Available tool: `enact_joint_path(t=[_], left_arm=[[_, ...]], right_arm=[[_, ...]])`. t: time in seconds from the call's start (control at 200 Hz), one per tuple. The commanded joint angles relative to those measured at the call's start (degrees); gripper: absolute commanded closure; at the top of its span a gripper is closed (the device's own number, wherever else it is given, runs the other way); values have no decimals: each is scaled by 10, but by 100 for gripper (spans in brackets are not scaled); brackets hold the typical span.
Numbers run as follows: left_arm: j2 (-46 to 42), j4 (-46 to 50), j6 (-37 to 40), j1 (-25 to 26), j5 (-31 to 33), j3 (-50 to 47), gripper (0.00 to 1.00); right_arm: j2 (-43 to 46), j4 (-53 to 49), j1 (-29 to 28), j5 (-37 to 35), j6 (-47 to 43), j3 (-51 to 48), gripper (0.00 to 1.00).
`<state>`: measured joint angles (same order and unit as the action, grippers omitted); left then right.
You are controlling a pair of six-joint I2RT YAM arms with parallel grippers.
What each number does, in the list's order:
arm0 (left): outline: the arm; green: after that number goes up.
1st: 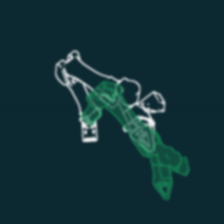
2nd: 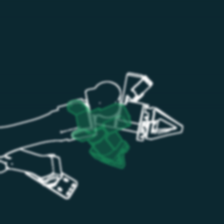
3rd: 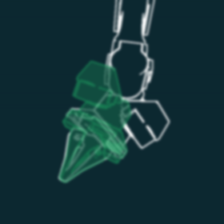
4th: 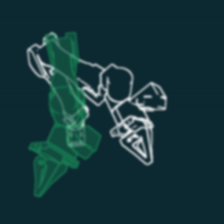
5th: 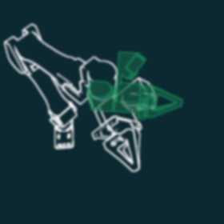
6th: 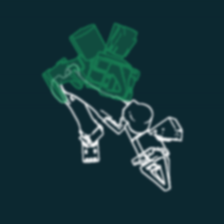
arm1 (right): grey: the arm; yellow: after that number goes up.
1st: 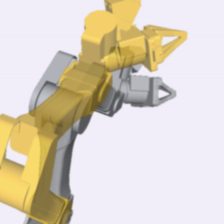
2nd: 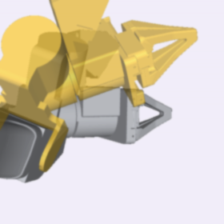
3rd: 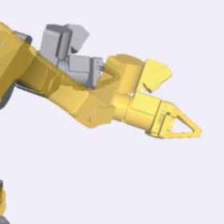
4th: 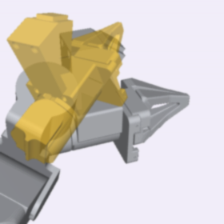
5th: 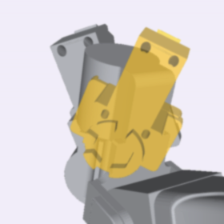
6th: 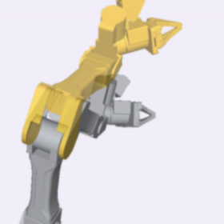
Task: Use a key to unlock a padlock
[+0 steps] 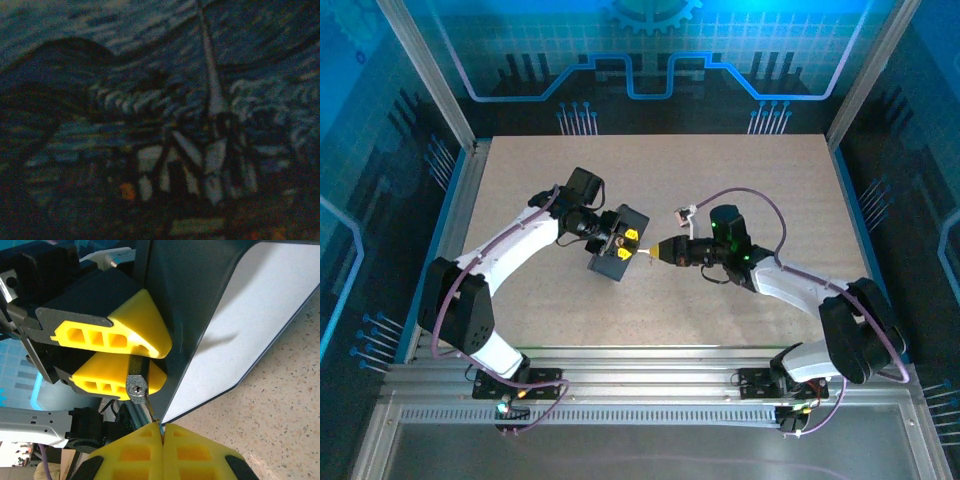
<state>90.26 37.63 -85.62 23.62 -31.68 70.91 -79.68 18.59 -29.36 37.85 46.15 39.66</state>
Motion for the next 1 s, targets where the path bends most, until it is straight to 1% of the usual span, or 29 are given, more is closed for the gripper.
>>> enact_joint_path(t=[0.0,0.195,0.36,0.68,0.995], left_arm=[[-26,-9,-7,1,-8,-8,100],[-29,-12,-9,-1,-6,-14,100],[-33,-18,-14,0,-7,-16,100],[-32,-21,-16,0,-9,-16,100],[-33,-15,-14,-1,-6,-16,100]], right_arm=[[24,23,-13,-7,4,-9,100],[43,15,-14,-13,2,-18,100],[30,7,-14,-23,0,-8,100],[6,41,-15,-20,13,0,100],[10,51,-16,-14,17,-7,100]])
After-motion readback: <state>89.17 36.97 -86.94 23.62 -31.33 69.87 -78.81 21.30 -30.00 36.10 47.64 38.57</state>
